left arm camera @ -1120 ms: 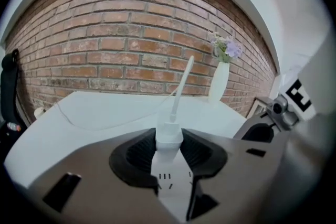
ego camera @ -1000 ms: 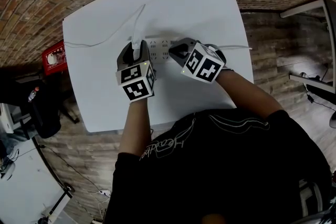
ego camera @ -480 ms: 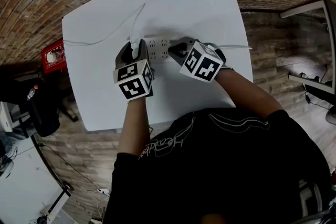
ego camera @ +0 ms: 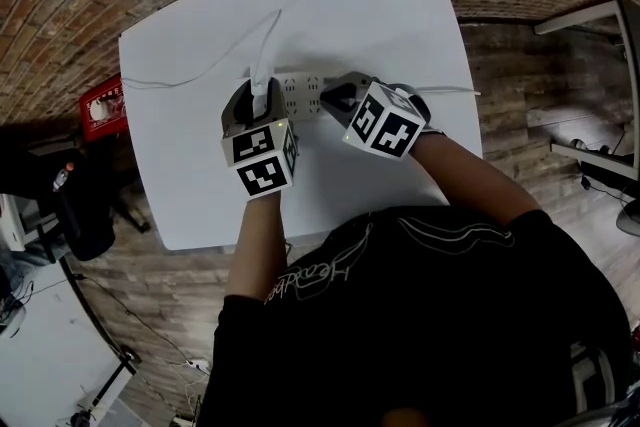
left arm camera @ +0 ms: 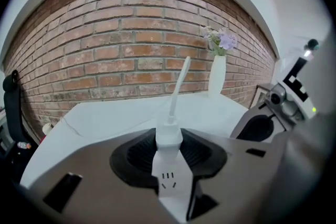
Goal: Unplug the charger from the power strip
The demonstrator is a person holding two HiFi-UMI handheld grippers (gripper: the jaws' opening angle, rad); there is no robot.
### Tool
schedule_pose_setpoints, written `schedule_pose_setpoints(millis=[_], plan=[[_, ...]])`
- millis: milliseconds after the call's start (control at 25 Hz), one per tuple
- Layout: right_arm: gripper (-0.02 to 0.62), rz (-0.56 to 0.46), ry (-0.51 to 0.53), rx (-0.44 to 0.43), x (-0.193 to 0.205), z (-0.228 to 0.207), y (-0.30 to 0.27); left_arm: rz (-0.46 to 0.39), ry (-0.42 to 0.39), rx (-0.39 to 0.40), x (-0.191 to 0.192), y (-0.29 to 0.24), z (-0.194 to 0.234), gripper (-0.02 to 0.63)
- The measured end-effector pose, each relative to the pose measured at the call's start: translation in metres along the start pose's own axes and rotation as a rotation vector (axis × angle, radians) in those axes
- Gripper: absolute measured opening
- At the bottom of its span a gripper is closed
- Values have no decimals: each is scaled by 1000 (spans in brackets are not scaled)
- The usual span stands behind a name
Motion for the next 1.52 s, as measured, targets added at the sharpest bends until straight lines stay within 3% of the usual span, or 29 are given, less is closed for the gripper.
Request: schedule_pose_setpoints(millis=[280, 560, 640, 880, 960, 1120, 1200, 1520], plan=[[-5, -27, -29, -8, 3, 1, -2, 40, 159, 31, 4, -2, 15, 138], [-5, -10, 3, 4, -1, 2, 0, -15, -69, -36, -2, 3, -4, 135], [-5, -11, -3, 0, -1, 2, 0, -10, -47, -18, -4, 4, -3, 135], [-5, -24, -29, -5, 0, 2, -4, 33, 117, 21, 1, -1, 17, 135], [-5, -28, -32, -10, -1, 2, -5, 24, 87, 6, 2, 0, 16, 135], [-5, -21, -22, -14, -1, 1, -4, 2, -58, -42, 2, 3, 2, 135], [-5, -16, -14, -15, -1, 1, -4, 1, -82, -54, 4, 4, -1, 135], [-5, -25, -40, -13, 0, 2, -6, 17, 104, 7, 2, 0, 17, 134]])
Point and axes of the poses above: the fingertips, and each gripper's own axes: y backward along the fingers, z to its left, x out of its underside, the point moved 10 cm from there along y, backward along the fingers, and after that the axes turned 11 degrees about y, right-handed, at the moved point
